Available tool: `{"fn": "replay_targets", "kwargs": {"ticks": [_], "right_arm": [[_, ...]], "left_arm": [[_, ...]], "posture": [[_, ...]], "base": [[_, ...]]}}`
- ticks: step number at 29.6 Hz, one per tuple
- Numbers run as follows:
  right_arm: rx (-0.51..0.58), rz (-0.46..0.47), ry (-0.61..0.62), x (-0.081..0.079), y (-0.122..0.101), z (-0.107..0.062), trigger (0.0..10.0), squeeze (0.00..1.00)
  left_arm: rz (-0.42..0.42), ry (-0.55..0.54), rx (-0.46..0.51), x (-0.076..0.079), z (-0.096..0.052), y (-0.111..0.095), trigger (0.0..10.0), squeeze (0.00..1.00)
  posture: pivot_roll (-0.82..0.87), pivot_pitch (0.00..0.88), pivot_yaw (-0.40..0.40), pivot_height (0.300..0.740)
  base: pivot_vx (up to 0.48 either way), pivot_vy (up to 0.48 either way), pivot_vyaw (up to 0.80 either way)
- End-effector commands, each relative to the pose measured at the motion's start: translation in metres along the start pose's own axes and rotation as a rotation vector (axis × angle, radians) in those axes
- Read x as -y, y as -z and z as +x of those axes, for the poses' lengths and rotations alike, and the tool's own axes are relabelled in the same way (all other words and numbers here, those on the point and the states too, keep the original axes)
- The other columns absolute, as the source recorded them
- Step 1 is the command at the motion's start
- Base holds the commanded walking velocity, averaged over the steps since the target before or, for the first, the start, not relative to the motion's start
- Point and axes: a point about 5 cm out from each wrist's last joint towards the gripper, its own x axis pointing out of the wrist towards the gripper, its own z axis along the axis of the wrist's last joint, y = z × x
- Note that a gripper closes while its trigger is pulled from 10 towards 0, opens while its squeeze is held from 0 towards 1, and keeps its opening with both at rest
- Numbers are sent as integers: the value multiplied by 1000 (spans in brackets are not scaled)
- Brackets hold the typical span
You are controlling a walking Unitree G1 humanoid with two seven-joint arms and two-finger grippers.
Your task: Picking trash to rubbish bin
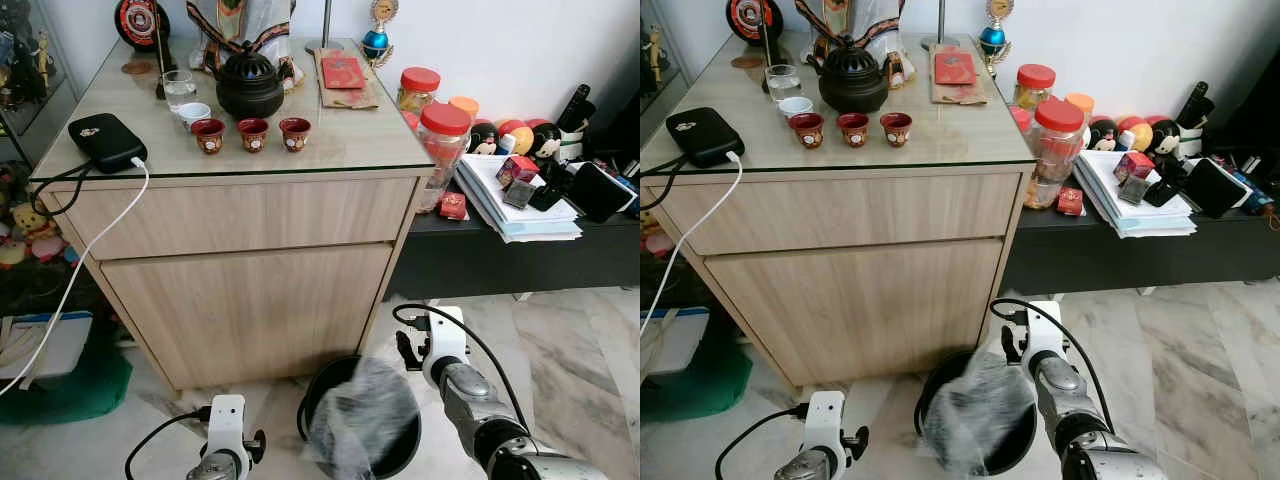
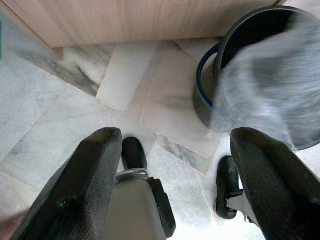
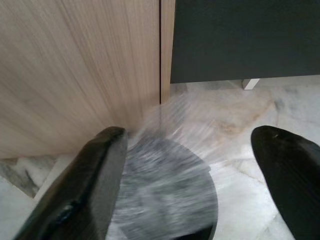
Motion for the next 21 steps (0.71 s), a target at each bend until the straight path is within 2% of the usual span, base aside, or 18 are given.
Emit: {"fn": "replay_targets", "kwargs": {"ticks": [1,4,5,6,10,14,19,21], "right_arm": [[10,13,8,3,-2,0,10000,1000],[14,14,5,3,-4,0,10000,1000],[16,12,6,4,-4,0,10000,800],[19,13,12,5,-6,0,10000,0],[20,13,14,6,-6,0,10000,0],[22,27,71,24,-6,-2,10000,0],[23,45,97,32,-6,-4,10000,0],[24,58,126,41,-6,-6,10000,0]], "left_arm": [[0,13,-8,3,0,1,10000,0],[0,12,-8,3,0,1,10000,0],[0,12,-8,3,0,1,10000,0],[1,12,-8,3,0,1,10000,0],[1,12,-8,3,0,1,10000,0],[4,10,-15,2,0,2,10000,0],[5,10,-16,2,0,3,10000,0],[6,11,-18,2,0,3,10000,0]], "posture": [[-86,52,-106,740],[-86,52,-106,740],[-86,52,-106,740],[-86,52,-106,740],[-86,52,-106,740],[-90,52,-103,740],[-94,55,-102,740],[-99,54,-98,740]], "base": [[0,0,0],[0,0,0],[0,0,0],[0,0,0],[0,0,0],[0,0,0],[0,0,0],[0,0,0]]}}
